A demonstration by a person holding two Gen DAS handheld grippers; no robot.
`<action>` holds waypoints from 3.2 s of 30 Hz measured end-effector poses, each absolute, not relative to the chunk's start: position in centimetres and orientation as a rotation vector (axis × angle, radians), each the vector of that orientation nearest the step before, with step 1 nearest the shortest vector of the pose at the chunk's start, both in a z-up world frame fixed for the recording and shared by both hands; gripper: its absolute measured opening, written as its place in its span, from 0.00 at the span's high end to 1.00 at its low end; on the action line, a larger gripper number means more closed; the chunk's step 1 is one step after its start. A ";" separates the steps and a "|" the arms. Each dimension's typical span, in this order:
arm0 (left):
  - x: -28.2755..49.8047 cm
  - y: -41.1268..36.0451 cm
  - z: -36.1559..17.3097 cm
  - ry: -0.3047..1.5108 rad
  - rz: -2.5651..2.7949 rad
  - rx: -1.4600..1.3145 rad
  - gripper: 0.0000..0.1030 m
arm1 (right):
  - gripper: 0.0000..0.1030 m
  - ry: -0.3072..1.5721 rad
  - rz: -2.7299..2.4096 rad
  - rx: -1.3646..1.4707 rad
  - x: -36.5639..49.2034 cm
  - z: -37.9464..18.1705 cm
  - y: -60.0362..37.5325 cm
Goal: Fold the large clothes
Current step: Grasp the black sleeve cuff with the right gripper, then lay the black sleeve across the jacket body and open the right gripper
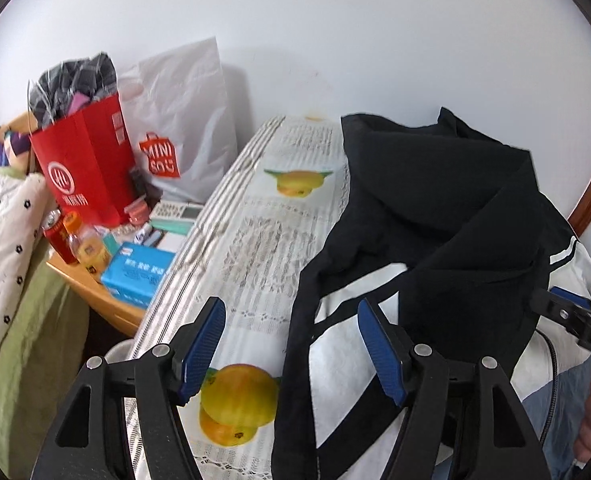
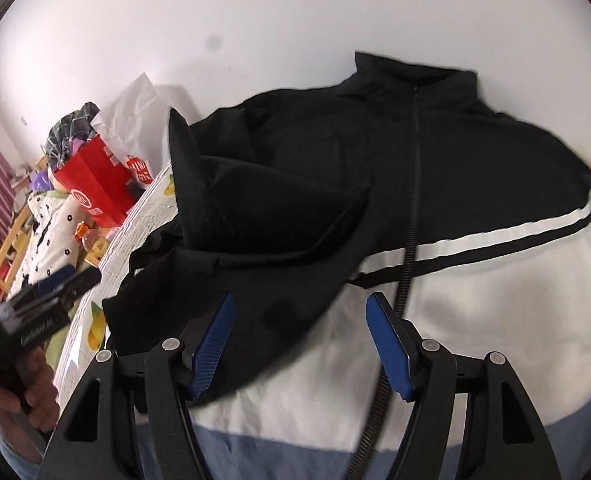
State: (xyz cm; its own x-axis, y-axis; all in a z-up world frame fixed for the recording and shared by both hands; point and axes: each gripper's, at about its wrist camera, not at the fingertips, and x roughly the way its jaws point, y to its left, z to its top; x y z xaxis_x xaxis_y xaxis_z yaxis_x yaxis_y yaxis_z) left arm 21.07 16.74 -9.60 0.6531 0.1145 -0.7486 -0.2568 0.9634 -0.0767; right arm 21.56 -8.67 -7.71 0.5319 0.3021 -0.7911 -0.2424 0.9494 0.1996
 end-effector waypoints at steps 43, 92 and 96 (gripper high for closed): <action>19.6 15.0 -12.0 0.917 0.159 -0.172 0.38 | 0.29 0.846 0.307 -0.122 16.5 -7.3 -9.8; 24.7 11.8 -11.5 0.930 0.158 -0.107 0.38 | 0.89 0.757 -0.085 0.352 26.8 -3.1 -34.5; 25.2 11.2 -11.6 0.933 0.149 -0.100 0.38 | 0.80 0.812 -0.198 0.224 27.4 -6.0 -35.1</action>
State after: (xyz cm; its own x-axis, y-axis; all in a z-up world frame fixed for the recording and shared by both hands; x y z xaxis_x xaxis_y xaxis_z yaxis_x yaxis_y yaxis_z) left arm 25.16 11.17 -11.57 0.5863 0.0848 -0.8056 -0.1709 0.9851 -0.0207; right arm 27.37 -35.10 -5.95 0.6718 -0.0887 -0.7354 0.2599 0.9579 0.1218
